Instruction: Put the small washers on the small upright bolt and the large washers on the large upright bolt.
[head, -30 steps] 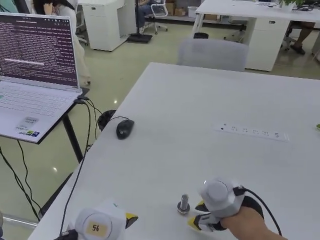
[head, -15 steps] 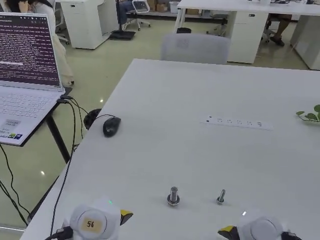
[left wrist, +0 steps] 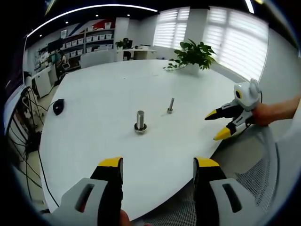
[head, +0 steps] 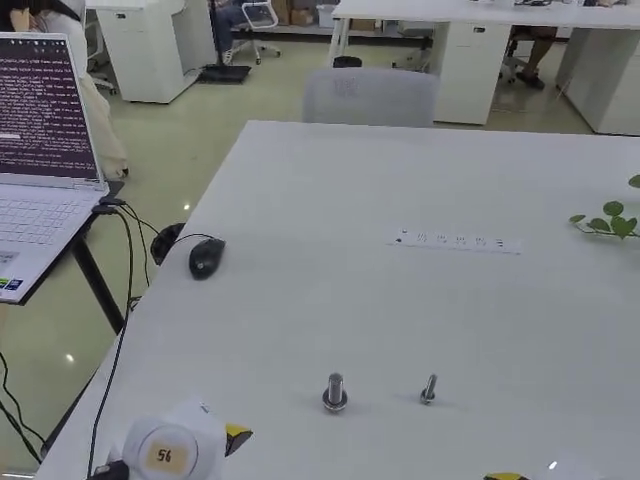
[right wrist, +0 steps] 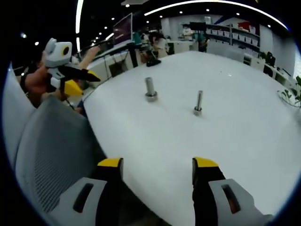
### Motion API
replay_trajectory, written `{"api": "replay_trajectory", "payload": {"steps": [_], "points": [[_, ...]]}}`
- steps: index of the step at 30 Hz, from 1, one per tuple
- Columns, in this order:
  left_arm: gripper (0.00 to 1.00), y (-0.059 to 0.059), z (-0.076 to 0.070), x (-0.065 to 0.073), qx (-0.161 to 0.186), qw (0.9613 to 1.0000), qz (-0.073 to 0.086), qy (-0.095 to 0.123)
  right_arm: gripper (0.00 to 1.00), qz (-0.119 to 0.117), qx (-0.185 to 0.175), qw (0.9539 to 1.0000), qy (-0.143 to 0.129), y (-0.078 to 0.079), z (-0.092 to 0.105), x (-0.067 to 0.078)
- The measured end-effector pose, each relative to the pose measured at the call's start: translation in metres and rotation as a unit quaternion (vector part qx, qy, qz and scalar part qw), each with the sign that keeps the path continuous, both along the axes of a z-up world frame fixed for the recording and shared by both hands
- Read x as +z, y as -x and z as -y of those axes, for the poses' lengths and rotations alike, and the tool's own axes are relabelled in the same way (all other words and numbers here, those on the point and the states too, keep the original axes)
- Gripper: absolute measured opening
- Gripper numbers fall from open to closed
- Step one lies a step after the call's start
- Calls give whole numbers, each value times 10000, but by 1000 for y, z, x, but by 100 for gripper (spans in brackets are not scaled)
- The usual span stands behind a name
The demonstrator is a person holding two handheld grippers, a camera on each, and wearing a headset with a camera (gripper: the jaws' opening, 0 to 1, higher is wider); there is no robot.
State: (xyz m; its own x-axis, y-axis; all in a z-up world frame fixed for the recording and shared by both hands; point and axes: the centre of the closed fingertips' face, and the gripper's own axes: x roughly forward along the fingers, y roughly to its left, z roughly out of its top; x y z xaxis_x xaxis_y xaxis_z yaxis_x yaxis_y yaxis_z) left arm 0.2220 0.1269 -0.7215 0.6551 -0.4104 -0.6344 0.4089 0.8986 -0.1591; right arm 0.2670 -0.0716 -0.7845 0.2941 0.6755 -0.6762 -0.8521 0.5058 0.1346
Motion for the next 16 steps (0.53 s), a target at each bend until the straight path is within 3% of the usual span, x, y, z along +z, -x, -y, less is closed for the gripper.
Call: {"api": "replay_trajectory", "payload": {"steps": [5, 16], "points": [[60, 1, 2, 0, -32, 10000, -2, -1, 62, 98, 60, 9999, 11, 1, -5, 3], [60, 3, 6, -3, -25, 10000, -12, 59, 61, -1, 16, 10000, 24, 6, -2, 2]]}}
